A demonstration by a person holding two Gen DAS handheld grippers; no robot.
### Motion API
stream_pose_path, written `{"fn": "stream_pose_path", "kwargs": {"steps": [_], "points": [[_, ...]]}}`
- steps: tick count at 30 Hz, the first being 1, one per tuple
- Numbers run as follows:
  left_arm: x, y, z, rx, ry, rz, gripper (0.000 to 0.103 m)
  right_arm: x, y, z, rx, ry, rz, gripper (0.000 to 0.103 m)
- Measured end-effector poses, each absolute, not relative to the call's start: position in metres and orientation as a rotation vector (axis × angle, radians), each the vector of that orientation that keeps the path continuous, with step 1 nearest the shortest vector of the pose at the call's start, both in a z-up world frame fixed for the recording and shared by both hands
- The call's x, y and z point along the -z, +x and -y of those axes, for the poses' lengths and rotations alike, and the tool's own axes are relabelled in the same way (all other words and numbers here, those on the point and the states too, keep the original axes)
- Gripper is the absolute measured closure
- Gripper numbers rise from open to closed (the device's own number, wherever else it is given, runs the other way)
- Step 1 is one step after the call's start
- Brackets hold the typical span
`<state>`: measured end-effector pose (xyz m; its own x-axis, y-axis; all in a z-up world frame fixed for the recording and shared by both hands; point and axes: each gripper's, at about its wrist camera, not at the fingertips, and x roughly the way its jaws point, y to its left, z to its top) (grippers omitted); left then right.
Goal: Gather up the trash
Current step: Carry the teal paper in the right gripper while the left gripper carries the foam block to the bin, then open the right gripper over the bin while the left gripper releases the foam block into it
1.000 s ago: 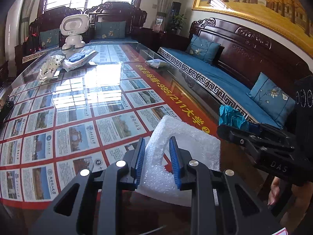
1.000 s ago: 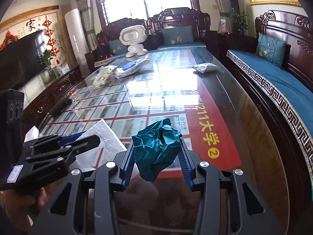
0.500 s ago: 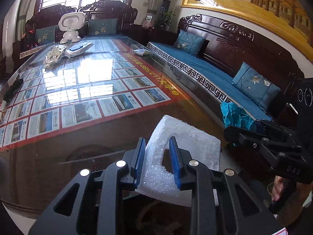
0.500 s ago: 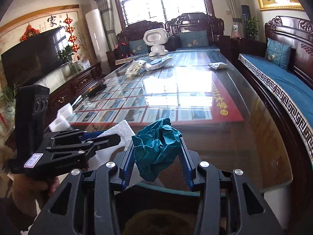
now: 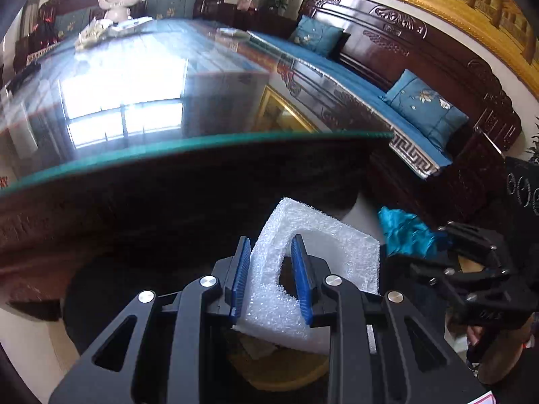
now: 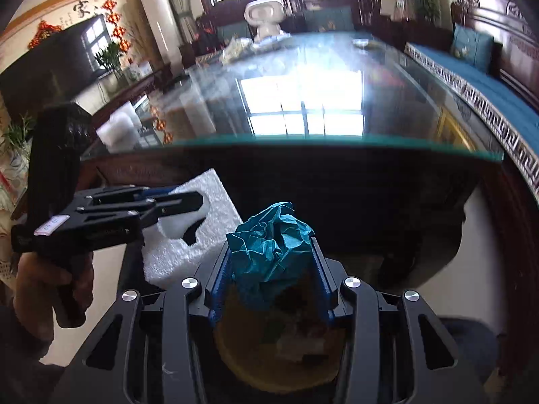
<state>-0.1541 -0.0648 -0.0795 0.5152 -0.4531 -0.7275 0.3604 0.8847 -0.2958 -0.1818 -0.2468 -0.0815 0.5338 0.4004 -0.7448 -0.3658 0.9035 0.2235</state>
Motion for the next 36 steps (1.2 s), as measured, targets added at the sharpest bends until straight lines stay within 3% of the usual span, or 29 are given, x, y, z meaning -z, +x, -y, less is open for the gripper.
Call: {"fn": "stream_pose_path", "kwargs": {"steps": [6, 17, 32, 33, 36], "points": [[0.105, -0.175, 0.064, 0.485, -0.108, -0.962, 0.076, 0.111, -0.198, 0.241, -0.437, 0.019, -0.963, 0.060], [0.121, -0.183, 0.068, 0.479, -0.081, -0.994, 0.076, 0.118, -0.196, 0.242, -0.411, -0.013, -0.976, 0.049], [0.146, -0.175, 0.108, 0.539, -0.037, -1.072, 0.076, 0.107, -0.195, 0.261, -0.409, 0.027, -0.938, 0.049], [0.147, -0.175, 0.110, 0.542, -0.033, -1.075, 0.075, 0.107, -0.194, 0.263, -0.405, 0.030, -0.939, 0.049], [0.148, -0.176, 0.116, 0.559, -0.015, -1.077, 0.058, 0.108, -0.191, 0.268, -0.398, 0.039, -0.939, 0.049]]}}
